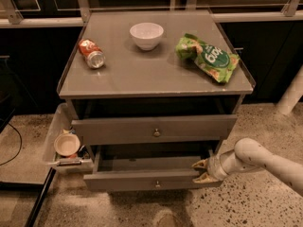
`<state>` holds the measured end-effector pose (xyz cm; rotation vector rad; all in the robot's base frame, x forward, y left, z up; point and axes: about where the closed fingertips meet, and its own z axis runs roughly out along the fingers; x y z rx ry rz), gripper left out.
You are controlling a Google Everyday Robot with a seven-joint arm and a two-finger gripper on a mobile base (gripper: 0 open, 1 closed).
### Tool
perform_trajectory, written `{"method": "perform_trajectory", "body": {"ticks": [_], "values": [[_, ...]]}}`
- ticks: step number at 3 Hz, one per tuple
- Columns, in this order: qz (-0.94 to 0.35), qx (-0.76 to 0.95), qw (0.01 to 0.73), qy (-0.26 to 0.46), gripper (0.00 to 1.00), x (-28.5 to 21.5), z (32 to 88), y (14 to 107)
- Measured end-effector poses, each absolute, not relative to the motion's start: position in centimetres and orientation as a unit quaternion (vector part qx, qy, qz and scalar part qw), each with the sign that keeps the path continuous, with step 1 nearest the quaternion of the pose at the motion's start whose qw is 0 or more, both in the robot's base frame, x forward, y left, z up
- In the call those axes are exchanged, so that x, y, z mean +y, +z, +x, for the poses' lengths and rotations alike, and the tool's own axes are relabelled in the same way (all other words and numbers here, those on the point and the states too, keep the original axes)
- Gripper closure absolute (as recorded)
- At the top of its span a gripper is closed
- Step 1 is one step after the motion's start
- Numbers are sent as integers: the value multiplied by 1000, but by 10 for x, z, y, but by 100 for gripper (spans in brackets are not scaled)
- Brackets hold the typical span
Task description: Open middle drawer
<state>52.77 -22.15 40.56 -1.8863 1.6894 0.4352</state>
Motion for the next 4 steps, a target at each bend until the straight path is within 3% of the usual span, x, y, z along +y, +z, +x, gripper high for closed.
{"method": "perform_trajectory", "body": {"ticks": [1, 4], "values": [[-704, 631, 282, 163, 83, -221, 528, 406], [-705, 627, 281, 174, 13, -223, 517, 402]]}}
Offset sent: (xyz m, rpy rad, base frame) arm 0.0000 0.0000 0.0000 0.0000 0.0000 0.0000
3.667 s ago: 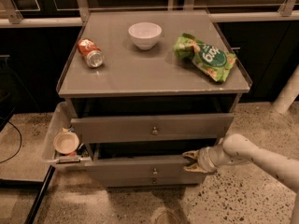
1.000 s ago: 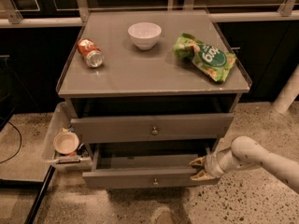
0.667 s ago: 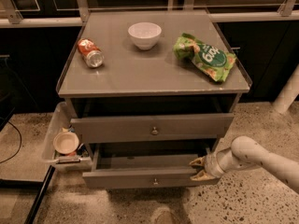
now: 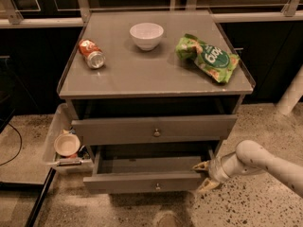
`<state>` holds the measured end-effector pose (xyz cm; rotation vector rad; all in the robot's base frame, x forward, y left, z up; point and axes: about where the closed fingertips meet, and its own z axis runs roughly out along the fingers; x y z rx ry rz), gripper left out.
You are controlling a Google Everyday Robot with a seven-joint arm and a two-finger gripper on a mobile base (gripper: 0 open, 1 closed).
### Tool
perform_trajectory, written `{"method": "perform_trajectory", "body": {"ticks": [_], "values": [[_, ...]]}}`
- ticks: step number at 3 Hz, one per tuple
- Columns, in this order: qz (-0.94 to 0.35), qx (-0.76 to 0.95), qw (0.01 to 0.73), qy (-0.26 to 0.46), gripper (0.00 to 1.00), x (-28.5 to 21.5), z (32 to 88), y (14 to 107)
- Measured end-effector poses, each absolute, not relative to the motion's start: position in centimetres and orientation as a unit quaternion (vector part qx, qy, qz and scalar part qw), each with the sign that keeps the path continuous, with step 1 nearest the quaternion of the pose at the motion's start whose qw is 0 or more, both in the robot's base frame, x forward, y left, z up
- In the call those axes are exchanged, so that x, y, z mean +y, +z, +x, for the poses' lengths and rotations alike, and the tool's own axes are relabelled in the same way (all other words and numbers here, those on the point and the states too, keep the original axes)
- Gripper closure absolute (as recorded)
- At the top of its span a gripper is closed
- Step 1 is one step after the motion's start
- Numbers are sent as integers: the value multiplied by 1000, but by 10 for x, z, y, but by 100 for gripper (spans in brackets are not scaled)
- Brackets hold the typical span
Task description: Open middle drawer
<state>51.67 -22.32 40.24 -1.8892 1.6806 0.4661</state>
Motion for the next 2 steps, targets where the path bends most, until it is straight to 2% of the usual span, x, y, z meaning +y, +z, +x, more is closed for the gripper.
{"method": "perform_trajectory", "body": {"ticks": [1, 2], "values": [[-698, 633, 282, 181, 15, -237, 492, 403], [-692, 638, 287, 177, 38, -253, 466, 410]]}}
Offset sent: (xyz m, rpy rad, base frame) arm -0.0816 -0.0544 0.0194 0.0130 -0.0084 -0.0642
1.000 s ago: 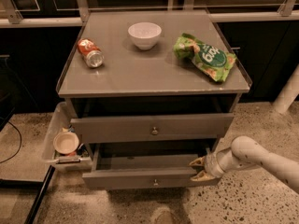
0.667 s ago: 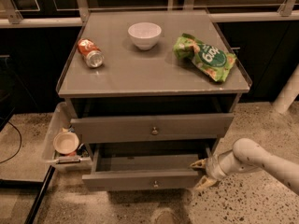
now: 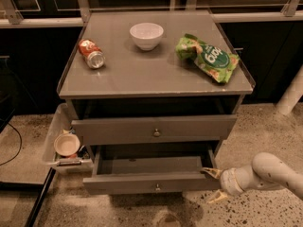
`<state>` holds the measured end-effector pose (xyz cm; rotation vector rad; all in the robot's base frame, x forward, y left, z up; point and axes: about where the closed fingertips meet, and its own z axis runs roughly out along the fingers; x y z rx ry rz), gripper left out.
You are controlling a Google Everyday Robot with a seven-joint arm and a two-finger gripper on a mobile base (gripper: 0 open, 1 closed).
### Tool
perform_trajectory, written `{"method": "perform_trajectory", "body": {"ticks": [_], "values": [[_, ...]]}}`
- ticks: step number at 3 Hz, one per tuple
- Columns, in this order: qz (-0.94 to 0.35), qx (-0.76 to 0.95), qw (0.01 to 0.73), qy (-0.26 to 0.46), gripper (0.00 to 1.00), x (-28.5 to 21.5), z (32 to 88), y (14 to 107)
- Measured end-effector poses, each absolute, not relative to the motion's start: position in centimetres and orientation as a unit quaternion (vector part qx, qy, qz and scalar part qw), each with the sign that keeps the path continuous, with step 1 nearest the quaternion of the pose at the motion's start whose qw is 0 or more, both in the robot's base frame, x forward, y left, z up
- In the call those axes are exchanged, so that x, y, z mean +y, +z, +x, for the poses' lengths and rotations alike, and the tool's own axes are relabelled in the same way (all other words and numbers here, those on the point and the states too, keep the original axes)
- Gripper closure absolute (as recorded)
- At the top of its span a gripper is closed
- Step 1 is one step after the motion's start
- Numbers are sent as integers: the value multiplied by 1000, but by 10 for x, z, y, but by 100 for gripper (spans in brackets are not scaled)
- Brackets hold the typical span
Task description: Open middle drawer
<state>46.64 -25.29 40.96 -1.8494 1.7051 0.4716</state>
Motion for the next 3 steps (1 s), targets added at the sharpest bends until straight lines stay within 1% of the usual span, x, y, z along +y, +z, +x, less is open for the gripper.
{"method": "perform_trajectory", "body": {"ticks": [2, 3], "values": [[-685, 644, 293, 171, 84, -268, 443, 417], [-685, 644, 293, 171, 83, -268, 443, 418]]}}
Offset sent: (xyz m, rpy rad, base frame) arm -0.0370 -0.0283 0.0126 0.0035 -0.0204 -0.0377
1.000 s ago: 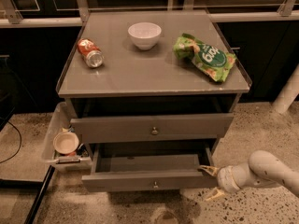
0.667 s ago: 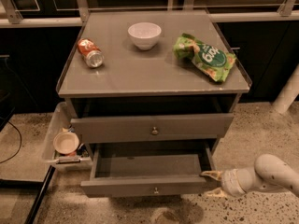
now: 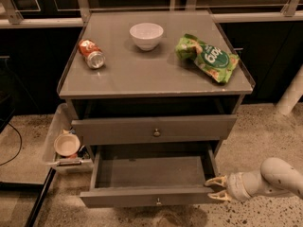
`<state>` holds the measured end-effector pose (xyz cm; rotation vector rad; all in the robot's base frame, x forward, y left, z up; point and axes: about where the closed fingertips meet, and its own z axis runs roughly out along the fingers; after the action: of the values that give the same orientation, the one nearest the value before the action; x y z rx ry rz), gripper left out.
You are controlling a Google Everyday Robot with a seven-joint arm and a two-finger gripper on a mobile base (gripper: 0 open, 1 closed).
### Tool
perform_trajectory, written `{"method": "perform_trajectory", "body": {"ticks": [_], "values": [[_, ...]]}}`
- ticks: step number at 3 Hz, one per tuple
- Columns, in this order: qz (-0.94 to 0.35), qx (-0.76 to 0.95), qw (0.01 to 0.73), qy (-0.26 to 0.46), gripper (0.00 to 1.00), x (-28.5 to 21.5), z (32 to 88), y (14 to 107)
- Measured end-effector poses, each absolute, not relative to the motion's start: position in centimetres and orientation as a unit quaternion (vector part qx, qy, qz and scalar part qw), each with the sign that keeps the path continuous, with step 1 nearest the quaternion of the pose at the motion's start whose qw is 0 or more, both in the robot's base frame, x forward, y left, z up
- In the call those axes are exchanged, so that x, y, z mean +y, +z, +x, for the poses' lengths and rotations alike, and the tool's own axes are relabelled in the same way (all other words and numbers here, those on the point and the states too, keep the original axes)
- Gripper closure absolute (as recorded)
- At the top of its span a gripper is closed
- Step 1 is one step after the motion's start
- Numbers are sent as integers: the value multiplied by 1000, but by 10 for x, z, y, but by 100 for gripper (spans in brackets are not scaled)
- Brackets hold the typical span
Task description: Open middle drawer
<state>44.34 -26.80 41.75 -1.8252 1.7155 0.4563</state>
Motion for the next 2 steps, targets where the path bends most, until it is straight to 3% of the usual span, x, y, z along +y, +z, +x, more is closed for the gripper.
{"method": "perform_trajectory", "body": {"ticks": [2], "values": [[-685, 644, 293, 171, 36, -268, 443, 417]]}}
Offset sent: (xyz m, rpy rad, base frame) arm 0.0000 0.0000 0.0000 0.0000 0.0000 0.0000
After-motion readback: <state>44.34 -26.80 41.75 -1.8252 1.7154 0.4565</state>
